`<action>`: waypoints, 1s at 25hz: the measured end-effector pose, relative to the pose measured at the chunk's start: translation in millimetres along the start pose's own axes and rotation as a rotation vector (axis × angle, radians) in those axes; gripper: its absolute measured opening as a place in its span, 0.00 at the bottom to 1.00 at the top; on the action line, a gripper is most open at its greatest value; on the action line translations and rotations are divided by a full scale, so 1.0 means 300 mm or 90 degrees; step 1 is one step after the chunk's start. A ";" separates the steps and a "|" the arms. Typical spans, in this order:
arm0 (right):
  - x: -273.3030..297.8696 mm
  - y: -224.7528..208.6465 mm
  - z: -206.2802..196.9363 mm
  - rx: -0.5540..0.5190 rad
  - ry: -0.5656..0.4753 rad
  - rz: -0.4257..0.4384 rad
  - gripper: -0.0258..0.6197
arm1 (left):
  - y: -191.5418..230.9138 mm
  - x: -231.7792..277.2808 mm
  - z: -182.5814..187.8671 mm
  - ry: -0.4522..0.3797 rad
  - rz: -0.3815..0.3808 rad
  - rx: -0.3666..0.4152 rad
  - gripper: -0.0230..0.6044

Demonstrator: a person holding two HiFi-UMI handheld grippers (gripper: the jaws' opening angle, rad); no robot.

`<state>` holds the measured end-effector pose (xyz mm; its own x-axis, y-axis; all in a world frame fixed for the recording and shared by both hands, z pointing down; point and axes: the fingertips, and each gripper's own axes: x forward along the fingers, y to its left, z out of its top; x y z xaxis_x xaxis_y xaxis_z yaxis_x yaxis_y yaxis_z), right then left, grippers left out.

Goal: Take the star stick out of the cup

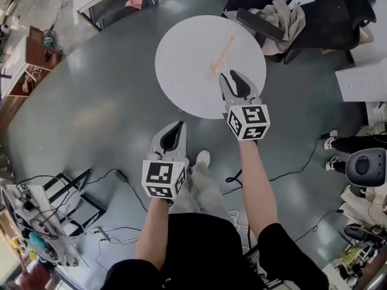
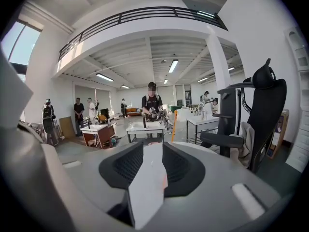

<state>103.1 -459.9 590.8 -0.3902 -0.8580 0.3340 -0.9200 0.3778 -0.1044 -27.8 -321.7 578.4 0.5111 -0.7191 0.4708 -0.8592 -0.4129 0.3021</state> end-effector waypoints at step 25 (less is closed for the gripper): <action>0.313 -0.149 -0.087 -0.015 0.083 0.005 0.08 | 0.069 0.037 -0.081 0.030 0.047 -0.045 0.04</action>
<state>108.4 -548.4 651.2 -0.3879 -0.8034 0.4517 -0.9153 0.3936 -0.0860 -39.3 -324.5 610.1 0.4478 -0.7184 0.5324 -0.8920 -0.3177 0.3216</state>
